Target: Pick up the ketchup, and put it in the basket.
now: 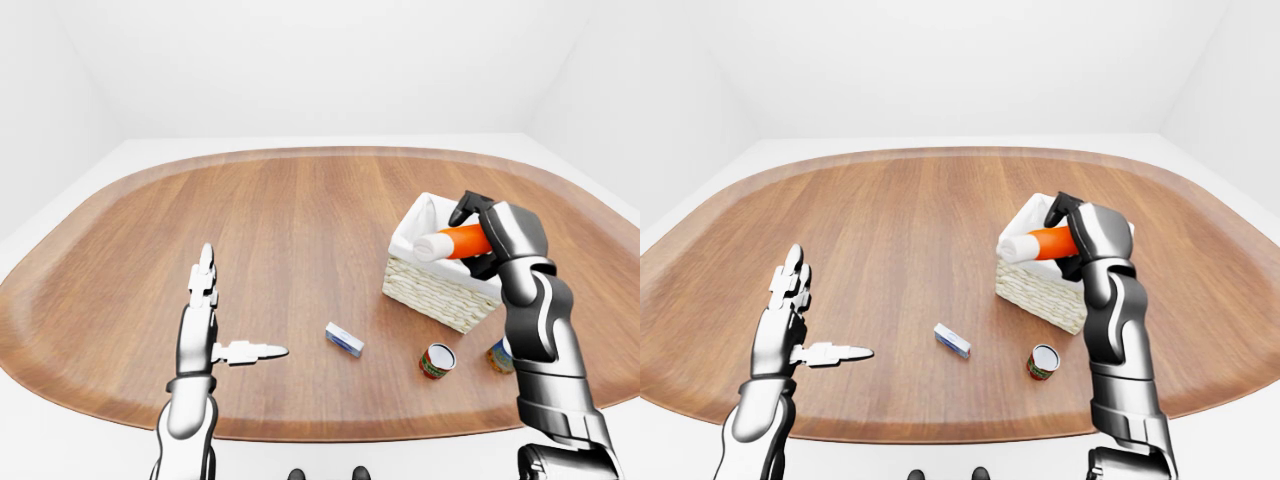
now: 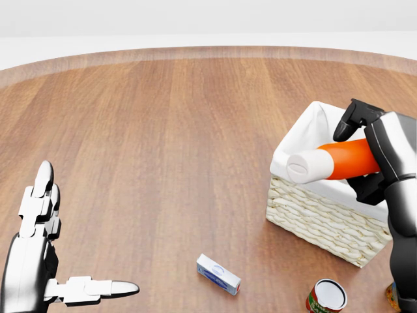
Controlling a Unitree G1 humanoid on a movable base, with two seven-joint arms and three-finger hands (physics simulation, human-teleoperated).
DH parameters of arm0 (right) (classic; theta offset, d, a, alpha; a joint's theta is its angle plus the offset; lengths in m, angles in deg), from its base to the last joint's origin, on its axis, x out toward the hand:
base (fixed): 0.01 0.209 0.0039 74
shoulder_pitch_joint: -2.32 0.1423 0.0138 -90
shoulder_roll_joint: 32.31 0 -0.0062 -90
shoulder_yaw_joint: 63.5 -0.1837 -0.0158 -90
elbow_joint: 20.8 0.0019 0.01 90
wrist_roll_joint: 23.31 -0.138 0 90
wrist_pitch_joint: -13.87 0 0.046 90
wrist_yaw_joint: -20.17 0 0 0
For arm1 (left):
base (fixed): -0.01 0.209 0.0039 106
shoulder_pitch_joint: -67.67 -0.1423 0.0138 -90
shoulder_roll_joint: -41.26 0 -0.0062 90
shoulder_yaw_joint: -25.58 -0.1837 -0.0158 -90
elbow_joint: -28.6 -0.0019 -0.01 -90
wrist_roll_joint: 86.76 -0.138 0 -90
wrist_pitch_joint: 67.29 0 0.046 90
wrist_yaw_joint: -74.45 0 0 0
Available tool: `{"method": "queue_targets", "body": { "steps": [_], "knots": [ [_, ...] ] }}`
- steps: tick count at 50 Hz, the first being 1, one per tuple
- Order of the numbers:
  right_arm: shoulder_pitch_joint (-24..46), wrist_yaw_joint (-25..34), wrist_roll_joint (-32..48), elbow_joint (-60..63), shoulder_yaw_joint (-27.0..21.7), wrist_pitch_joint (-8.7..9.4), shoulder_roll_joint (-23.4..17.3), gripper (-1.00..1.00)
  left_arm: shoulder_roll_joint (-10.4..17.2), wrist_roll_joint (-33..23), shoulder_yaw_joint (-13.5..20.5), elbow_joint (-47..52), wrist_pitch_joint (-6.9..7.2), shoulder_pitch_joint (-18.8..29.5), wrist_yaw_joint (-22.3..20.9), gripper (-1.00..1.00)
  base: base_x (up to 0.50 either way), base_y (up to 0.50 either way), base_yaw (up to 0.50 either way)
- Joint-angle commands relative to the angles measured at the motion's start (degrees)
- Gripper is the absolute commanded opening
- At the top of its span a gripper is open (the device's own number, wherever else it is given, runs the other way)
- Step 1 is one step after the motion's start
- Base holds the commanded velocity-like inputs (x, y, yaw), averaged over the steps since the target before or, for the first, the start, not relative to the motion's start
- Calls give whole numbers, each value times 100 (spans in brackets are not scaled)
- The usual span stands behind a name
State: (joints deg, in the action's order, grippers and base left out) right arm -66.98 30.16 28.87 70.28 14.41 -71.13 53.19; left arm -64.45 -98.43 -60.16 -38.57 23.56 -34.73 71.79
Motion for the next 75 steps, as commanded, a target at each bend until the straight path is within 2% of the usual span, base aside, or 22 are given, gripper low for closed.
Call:
{"method": "queue_targets", "body": {
  "steps": [1,29,46,64,70,75],
  "knots": [
    [272,47,296,-459,-30,0,-239,-100,2,8,3,-18,1,17,2,100,0,0,0],
    [851,277,932,-1215,15,0,-686,-100,9,93,93,-2,56,62,-28,100,0,0,0],
    [1057,284,1200,-1484,34,0,-814,-100,7,76,69,-7,58,66,-22,100,0,0,0],
    [1429,-241,1555,-2276,172,0,-960,-100,-2,92,61,73,67,17,-48,100,0,0,0],
    [1562,-560,1687,-2589,255,0,-970,-100,-6,107,71,110,71,-8,-63,100,0,0,0],
    [1831,-1056,1704,-3359,390,0,-959,-100,-12,129,89,153,86,-23,-84,100,0,0,0]
  ]
}}
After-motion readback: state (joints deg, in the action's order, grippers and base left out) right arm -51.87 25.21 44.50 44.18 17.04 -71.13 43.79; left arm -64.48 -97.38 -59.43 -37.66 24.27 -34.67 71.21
